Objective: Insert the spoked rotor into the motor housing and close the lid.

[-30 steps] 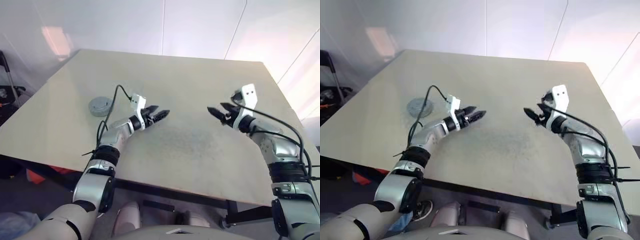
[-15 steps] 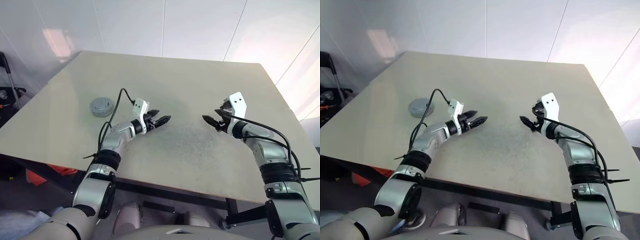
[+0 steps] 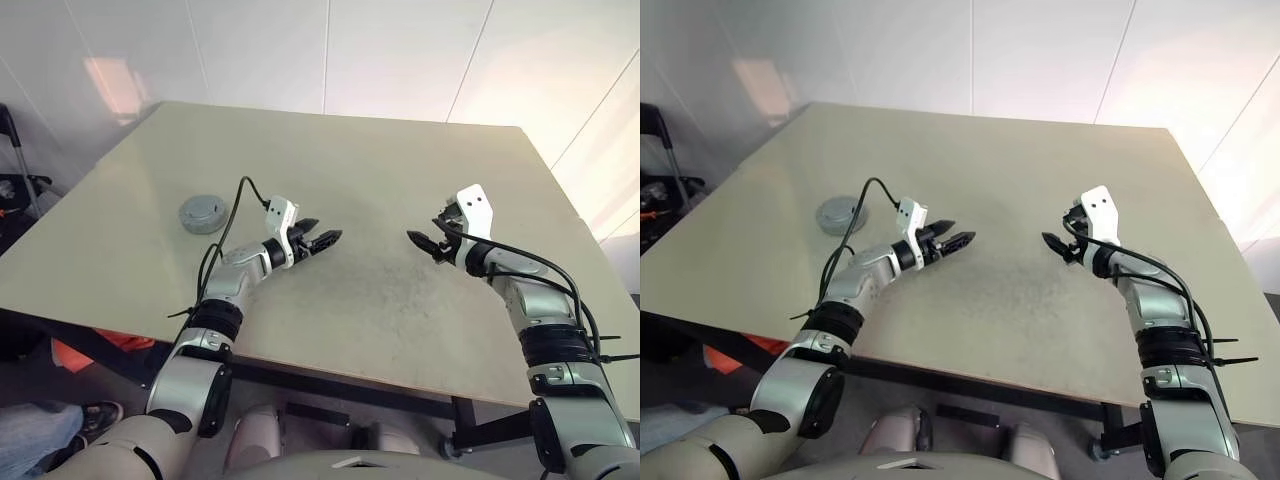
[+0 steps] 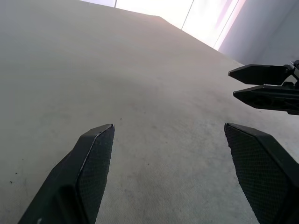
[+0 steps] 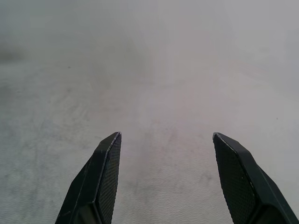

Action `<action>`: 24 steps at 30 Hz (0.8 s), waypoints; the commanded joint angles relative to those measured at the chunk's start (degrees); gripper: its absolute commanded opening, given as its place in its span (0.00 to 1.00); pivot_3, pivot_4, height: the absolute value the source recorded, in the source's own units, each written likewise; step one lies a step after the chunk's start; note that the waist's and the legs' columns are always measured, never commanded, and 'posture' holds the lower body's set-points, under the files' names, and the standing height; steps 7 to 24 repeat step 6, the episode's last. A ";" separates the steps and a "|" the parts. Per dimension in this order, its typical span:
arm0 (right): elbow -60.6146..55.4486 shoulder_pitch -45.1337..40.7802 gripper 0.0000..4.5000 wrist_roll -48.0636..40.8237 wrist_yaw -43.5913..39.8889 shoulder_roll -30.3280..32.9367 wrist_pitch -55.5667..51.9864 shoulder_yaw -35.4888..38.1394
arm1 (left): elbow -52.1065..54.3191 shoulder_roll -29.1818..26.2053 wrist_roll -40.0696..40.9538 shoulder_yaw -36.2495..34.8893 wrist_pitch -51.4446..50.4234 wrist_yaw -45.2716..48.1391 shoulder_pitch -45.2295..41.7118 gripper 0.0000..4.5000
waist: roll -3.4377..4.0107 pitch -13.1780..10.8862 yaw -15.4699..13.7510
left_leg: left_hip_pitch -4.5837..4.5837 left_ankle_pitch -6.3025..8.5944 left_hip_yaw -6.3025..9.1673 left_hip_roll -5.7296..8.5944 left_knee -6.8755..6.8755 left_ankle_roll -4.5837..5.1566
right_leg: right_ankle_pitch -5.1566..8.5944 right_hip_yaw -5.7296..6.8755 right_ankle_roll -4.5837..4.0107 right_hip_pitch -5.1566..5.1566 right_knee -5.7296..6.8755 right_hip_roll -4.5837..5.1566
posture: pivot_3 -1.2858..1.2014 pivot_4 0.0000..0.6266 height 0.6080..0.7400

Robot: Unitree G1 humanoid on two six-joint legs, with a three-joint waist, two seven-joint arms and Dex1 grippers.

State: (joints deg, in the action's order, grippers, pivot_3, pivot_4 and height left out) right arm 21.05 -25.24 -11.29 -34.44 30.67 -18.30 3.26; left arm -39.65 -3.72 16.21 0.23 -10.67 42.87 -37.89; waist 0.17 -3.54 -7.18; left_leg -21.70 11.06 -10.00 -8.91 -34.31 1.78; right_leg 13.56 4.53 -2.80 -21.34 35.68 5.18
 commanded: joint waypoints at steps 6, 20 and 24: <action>-4.38 0.29 0.78 -0.82 1.58 0.06 0.08 2.74 | -0.29 -0.20 0.00 -0.37 0.35 1.71 -1.54 0.89 | 0.00 0.00 0.04 | 0.00 0.01 0.00 -0.01 0.00 0.01 | 0.00 0.00 0.00 -0.01 -0.01 0.00 | 0.52 0.00 1.00; -4.38 0.29 0.78 -0.82 1.58 0.06 0.08 2.74 | -0.29 -0.20 0.00 -0.37 0.35 1.71 -1.54 0.89 | 0.00 0.00 0.04 | 0.00 0.01 0.00 -0.01 0.00 0.01 | 0.00 0.00 0.00 -0.01 -0.01 0.00 | 0.52 0.00 1.00; -4.38 0.29 0.78 -0.82 1.58 0.06 0.08 2.74 | -0.29 -0.20 0.00 -0.37 0.35 1.71 -1.54 0.89 | 0.00 0.00 0.04 | 0.00 0.01 0.00 -0.01 0.00 0.01 | 0.00 0.00 0.00 -0.01 -0.01 0.00 | 0.52 0.00 1.00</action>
